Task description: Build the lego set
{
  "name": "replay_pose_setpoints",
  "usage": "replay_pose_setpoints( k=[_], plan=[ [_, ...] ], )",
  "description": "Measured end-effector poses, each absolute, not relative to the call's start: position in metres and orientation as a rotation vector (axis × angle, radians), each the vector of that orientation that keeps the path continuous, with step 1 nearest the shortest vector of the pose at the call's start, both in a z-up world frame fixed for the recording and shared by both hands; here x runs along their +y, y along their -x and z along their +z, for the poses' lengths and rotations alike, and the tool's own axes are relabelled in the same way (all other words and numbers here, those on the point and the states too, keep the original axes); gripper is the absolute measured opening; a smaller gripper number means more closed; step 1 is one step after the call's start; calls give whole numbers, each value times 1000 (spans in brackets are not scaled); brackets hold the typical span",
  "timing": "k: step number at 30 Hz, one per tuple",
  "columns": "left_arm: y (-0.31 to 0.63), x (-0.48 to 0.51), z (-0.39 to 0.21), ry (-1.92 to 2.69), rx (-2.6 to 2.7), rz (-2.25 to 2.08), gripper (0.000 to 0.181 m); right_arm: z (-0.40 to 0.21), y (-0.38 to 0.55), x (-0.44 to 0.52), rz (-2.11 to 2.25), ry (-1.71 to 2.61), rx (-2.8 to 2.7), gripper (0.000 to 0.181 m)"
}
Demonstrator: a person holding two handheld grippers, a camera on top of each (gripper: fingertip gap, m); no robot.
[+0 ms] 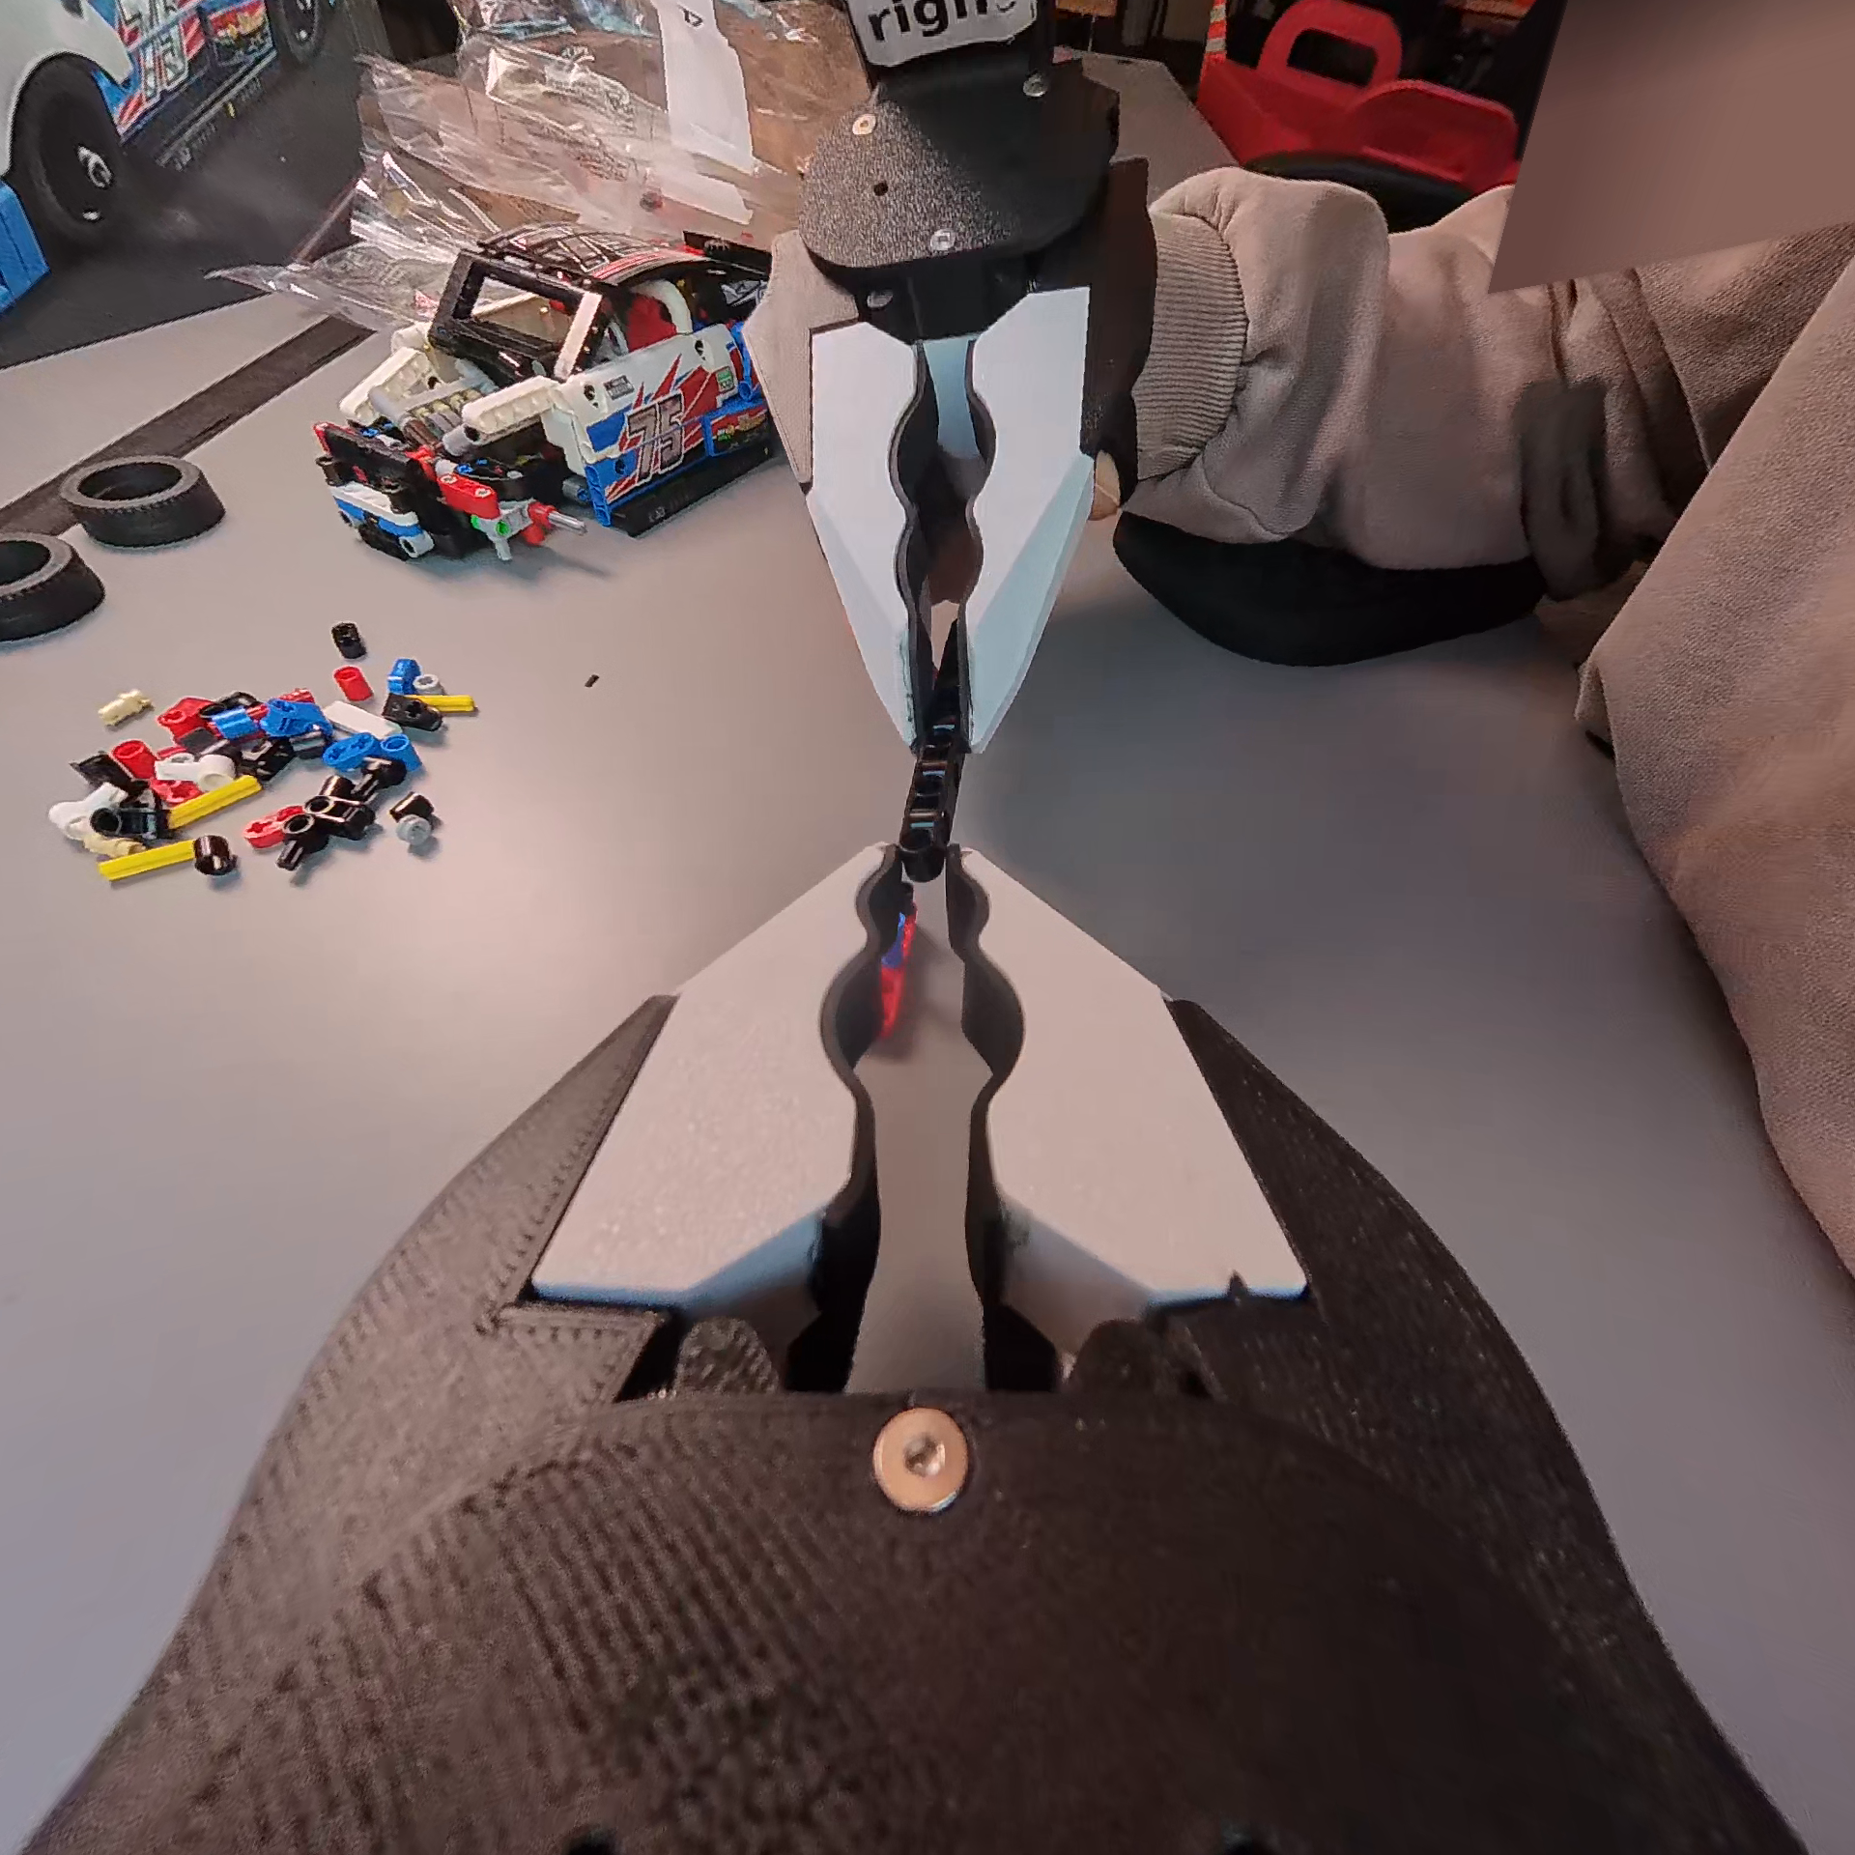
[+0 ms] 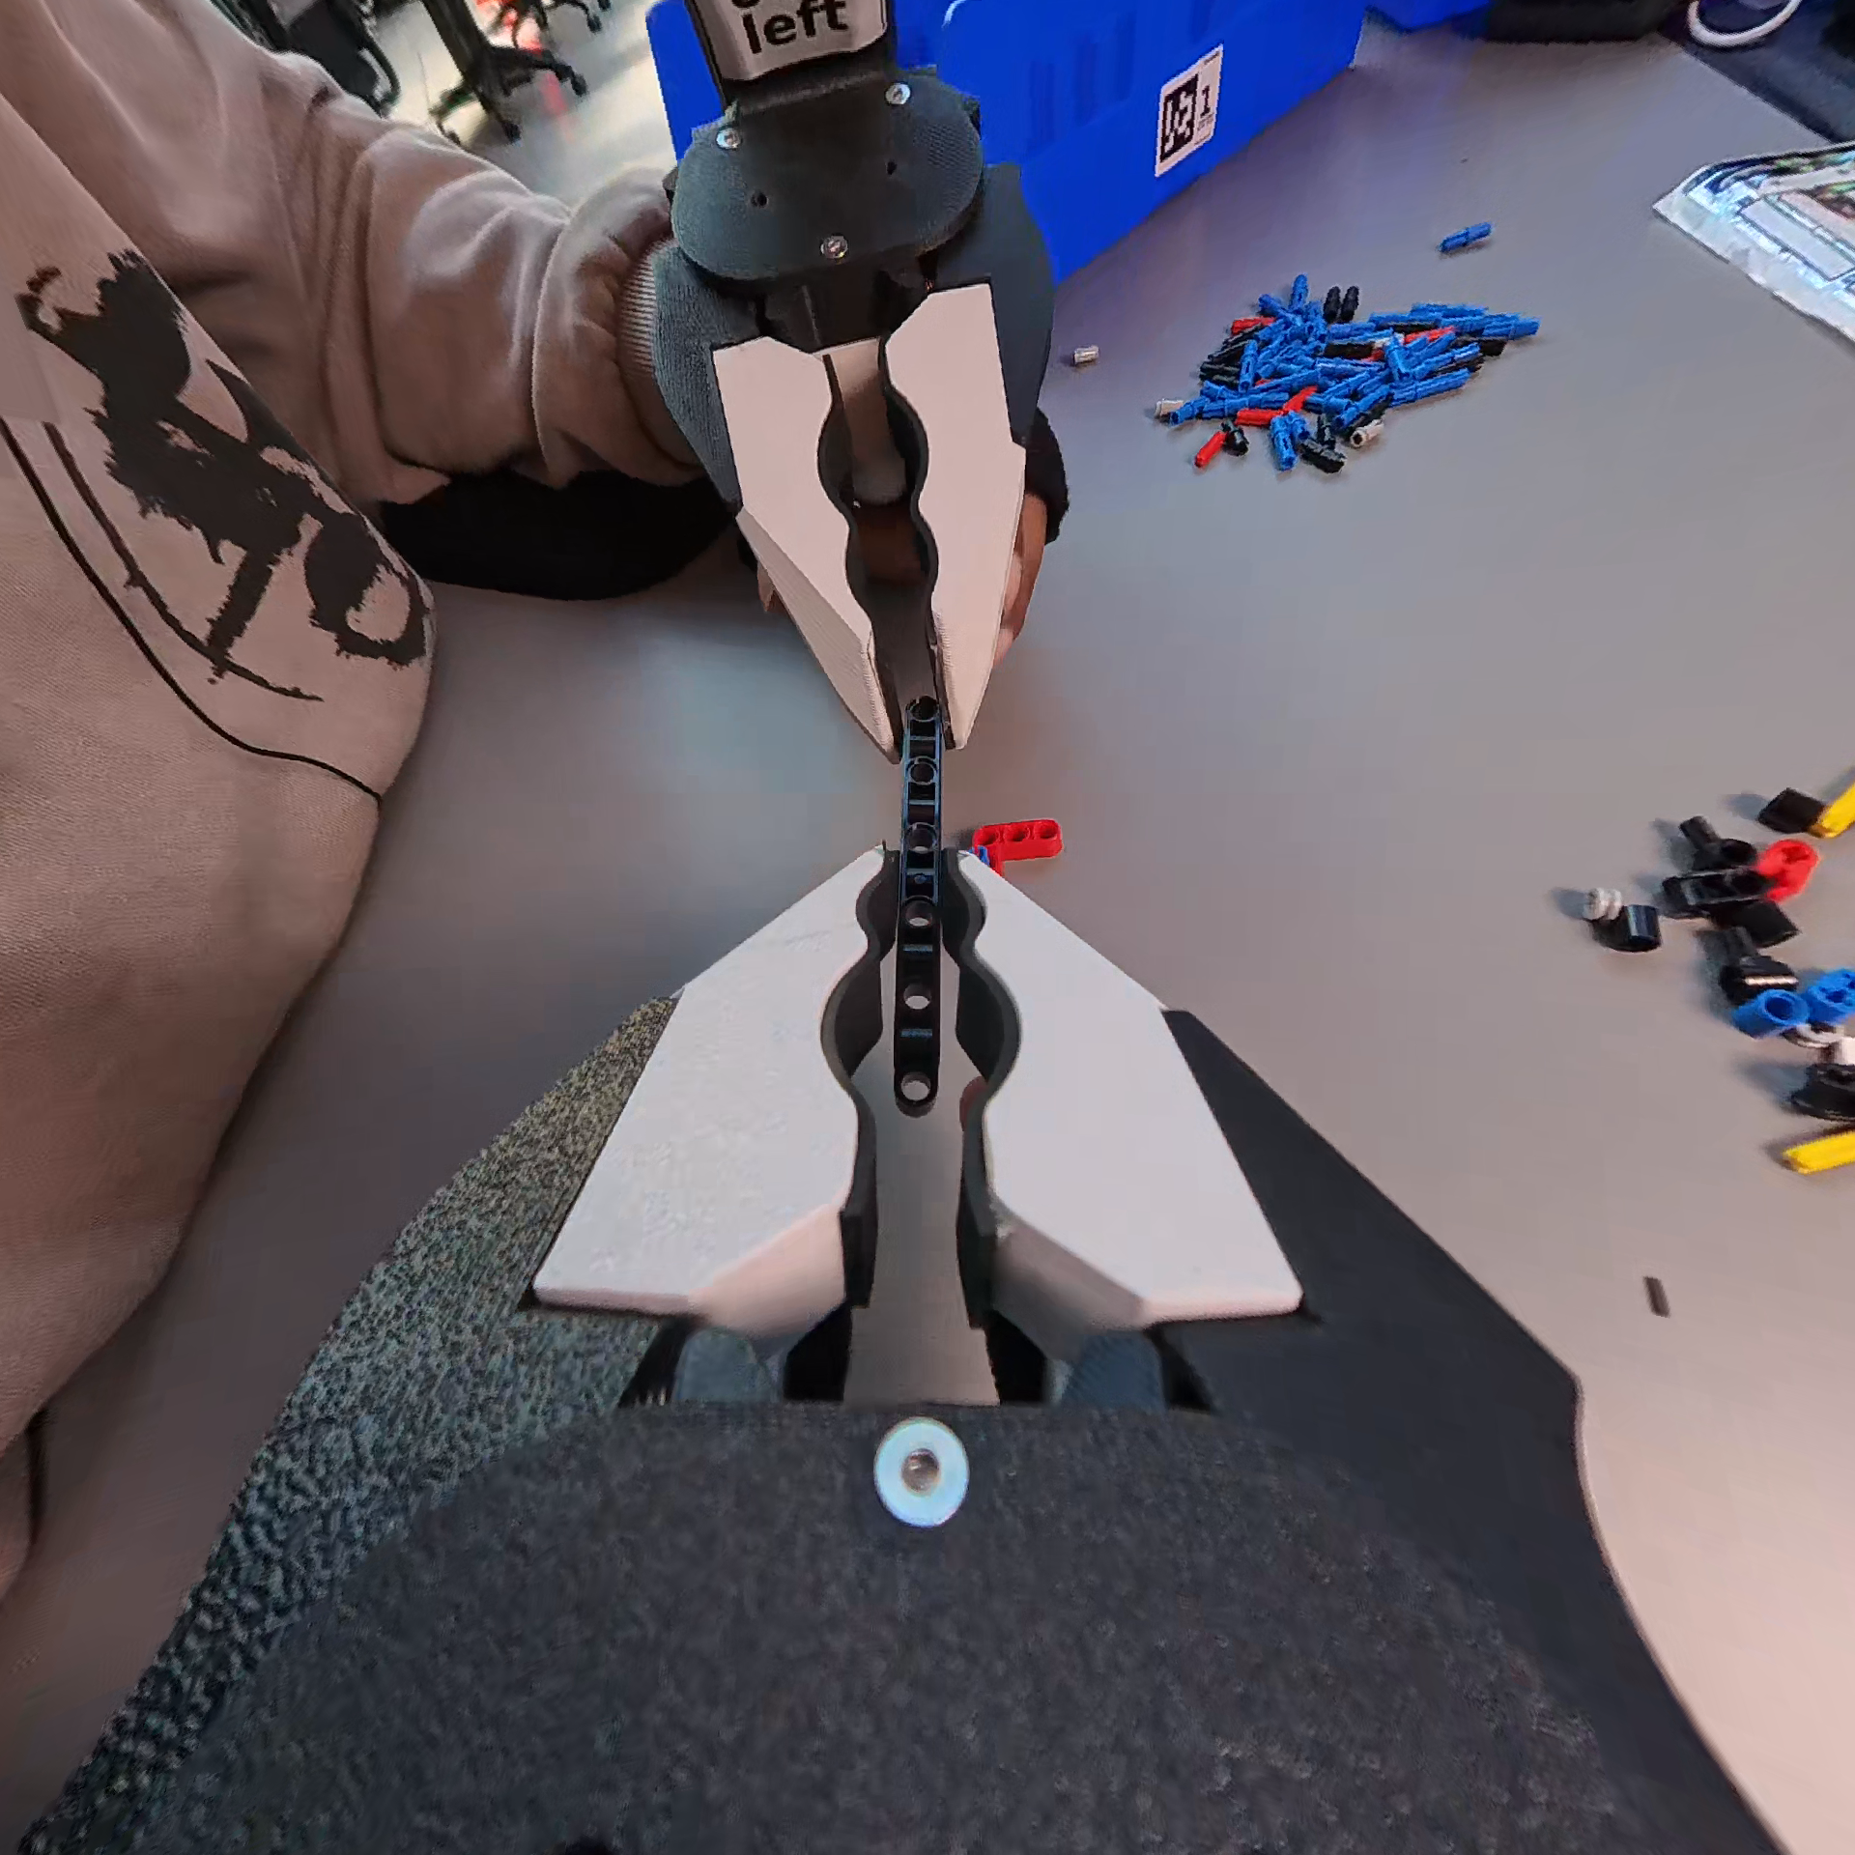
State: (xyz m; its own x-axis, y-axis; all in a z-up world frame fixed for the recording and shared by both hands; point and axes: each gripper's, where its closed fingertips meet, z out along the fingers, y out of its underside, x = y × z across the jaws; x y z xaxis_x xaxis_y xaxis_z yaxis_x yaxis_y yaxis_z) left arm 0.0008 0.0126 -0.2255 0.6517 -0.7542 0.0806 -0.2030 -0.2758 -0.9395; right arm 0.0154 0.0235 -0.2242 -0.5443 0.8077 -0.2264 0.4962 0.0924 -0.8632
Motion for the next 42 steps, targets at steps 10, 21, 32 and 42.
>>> replay_pose_setpoints(
  k=[10,21,32,42],
  plan=[
    [-1,12,-220,1756,798,-579,21,-214,-17,20,1637,1388,-2011,6],
    [-2,9,-210,1719,784,-608,8,-204,-15,12,2212,1772,-1766,5],
    [7,17,-208,1816,467,-993,7,-208,-6,19,1677,1357,-1911,12],
    [11,19,-209,1830,402,-1032,7,-203,4,32,1395,1190,-1859,9]
  ],
)
